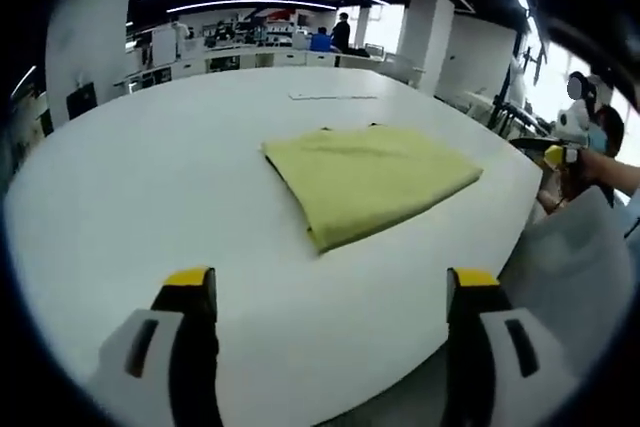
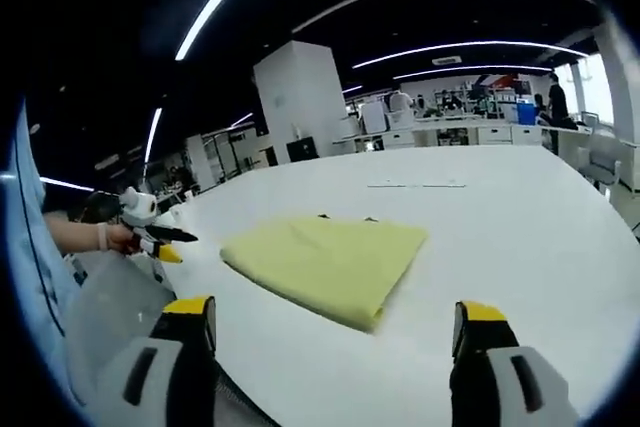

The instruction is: Fold the garment on the visible template until the final outline fits inside the template.

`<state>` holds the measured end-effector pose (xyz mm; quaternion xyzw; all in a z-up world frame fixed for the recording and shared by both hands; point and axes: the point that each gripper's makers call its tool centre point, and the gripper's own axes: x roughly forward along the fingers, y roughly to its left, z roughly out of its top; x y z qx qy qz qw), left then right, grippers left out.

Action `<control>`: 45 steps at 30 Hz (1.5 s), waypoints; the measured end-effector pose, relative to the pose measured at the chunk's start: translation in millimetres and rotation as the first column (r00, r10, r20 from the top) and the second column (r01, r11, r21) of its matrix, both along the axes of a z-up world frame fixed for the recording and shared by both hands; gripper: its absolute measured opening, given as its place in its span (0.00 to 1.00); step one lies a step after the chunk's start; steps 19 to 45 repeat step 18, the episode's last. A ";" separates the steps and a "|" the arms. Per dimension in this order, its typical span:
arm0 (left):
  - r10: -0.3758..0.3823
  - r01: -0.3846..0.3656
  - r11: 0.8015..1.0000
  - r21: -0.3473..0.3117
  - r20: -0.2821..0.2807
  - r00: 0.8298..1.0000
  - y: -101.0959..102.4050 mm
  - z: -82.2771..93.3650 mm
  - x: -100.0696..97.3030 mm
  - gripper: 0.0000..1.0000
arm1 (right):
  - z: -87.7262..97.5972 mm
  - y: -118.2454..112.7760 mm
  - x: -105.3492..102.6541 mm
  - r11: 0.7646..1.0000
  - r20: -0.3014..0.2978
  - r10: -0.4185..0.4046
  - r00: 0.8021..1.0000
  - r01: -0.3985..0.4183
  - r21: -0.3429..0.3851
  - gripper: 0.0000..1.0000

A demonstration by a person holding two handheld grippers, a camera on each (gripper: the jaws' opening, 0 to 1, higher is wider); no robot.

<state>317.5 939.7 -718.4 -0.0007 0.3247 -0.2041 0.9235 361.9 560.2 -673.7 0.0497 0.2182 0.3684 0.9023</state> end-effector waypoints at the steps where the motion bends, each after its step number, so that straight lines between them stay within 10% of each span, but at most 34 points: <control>1: 0.009 -0.009 1.000 -0.011 0.000 1.000 0.4 0.8 0.0 0.93 | -0.1 0.1 -1.1 1.000 -0.001 -0.001 1.000 0.001 0.001 1.00; 12: 0.111 -0.120 0.984 0.132 0.072 0.991 29.5 10.9 3.5 0.87 | -6.6 15.9 -3.1 0.997 0.000 -0.032 0.999 0.032 0.065 1.00; 45: 0.092 -0.099 0.987 0.129 0.061 0.994 23.6 8.0 2.1 0.88 | 0.3 9.4 0.7 0.989 0.010 -0.084 0.996 0.082 0.123 1.00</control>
